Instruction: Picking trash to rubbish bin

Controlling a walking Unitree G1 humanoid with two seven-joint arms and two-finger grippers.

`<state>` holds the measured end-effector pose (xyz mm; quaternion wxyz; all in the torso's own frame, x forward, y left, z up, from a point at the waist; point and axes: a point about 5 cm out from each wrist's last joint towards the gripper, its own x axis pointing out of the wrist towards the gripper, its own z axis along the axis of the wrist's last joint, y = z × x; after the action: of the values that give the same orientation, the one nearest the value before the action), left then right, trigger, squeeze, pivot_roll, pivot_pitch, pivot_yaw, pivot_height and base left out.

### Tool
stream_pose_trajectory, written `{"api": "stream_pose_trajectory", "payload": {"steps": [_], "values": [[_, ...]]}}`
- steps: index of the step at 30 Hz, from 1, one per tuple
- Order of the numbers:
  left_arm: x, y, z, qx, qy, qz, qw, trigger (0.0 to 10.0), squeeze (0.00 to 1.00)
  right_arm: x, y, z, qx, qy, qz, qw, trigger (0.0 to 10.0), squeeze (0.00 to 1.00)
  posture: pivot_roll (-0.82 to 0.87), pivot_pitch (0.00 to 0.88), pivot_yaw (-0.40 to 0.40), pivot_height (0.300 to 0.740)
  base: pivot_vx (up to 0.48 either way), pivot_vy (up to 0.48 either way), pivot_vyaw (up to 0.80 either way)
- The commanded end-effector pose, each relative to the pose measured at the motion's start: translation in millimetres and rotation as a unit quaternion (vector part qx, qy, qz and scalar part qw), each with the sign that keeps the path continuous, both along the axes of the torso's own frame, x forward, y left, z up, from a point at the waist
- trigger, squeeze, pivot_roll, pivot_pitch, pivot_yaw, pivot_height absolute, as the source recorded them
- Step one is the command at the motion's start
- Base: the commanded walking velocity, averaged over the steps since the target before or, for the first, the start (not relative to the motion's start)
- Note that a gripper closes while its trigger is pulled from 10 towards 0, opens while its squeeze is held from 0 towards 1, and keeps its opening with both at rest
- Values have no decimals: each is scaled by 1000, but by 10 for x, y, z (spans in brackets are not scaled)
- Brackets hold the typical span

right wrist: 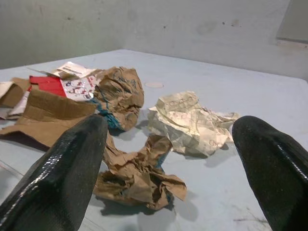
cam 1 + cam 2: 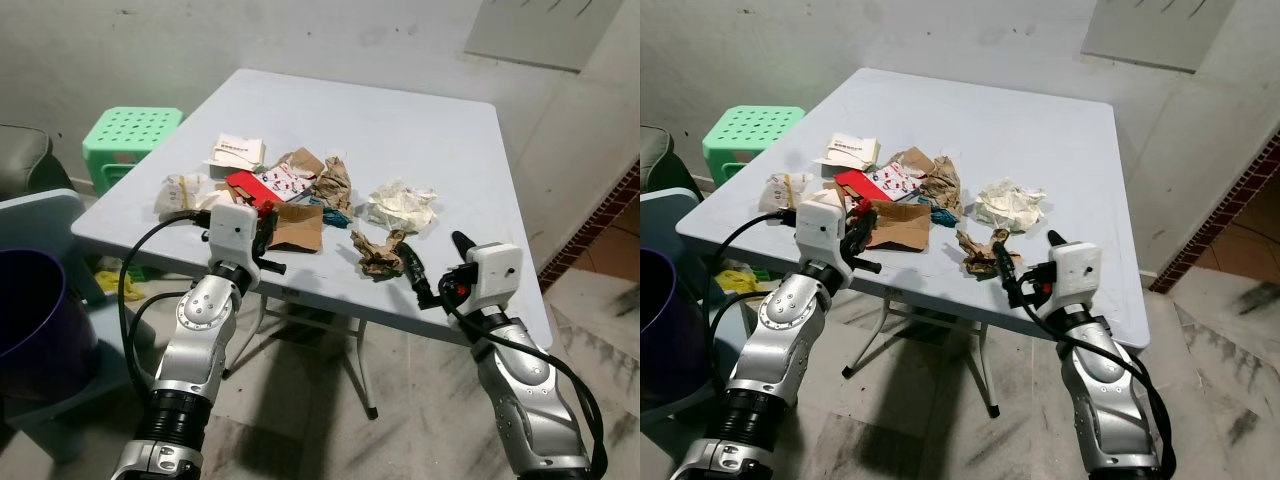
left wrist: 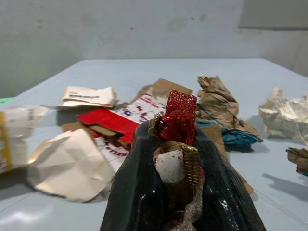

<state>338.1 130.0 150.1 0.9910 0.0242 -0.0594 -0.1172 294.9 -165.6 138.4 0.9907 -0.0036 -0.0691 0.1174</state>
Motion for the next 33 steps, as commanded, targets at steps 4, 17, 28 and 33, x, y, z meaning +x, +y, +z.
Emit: {"api": "stream_pose_trajectory", "payload": {"steps": [4, 17, 28, 33], "values": [[-18, 82, 36, -30, 2, 18, 999, 10000, 0, 22, -47, 5, 0, -5, -9, 1000, 10000, 0, 58, 0, -59, 740, 0, 0, 0], [-39, 158, -20, -57, 28, 40, 997, 10000, 0, 31, -49, -63, -11, -2, -14, 1000, 10000, 0, 67, 0, -66, 740, 0, 42, 0], [-30, 177, -23, -58, 33, 46, 997, 10000, 0, 43, -72, -84, -14, 0, -14, 1000, 10000, 0, 68, 0, -67, 740, 0, 290, 0], [-31, 173, -28, -59, 35, 46, 997, 10000, 0, 35, -76, -86, -16, 0, -13, 1000, 10000, 0, 66, 0, -67, 740, 0, 313, 0]]}}
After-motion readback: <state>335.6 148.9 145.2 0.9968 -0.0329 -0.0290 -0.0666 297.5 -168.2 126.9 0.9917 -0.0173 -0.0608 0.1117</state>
